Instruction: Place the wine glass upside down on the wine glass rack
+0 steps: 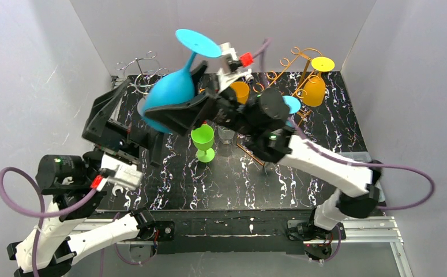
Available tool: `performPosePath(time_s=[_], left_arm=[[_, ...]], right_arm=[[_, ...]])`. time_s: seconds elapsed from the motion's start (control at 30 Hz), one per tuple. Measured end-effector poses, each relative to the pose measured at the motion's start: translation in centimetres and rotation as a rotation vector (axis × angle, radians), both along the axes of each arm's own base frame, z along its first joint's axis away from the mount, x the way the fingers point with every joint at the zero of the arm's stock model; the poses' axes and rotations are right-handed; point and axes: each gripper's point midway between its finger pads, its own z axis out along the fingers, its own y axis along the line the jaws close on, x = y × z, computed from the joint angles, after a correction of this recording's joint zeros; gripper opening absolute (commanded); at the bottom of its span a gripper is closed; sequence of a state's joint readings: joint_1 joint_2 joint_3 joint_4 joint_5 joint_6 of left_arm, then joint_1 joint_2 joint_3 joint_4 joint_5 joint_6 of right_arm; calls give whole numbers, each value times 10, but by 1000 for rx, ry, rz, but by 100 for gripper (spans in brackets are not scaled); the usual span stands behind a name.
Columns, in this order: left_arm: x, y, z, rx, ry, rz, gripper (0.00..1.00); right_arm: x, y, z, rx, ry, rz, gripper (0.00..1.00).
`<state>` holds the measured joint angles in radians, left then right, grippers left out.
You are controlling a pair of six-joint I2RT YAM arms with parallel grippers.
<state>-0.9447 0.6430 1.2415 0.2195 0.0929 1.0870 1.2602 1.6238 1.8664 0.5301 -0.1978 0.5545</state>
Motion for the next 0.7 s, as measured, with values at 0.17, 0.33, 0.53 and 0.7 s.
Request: performPosePath(time_s=[0.17,0.33,0.53,0.7], left_arm=[[21,-13,-38,78,171,12,98],[28,-14,-70,120,310,10,98],[35,-14,-87,99,433,1,98],[40,-24,-103,108,507,-21,98]], right_arm=[[56,-77,-41,-246,66,-388,56],[82,-217,-94,-419,162,-803,59],[102,-336,-173,-580,310,-1198,59],[115,-353,-239,-805,292,-1395,59]])
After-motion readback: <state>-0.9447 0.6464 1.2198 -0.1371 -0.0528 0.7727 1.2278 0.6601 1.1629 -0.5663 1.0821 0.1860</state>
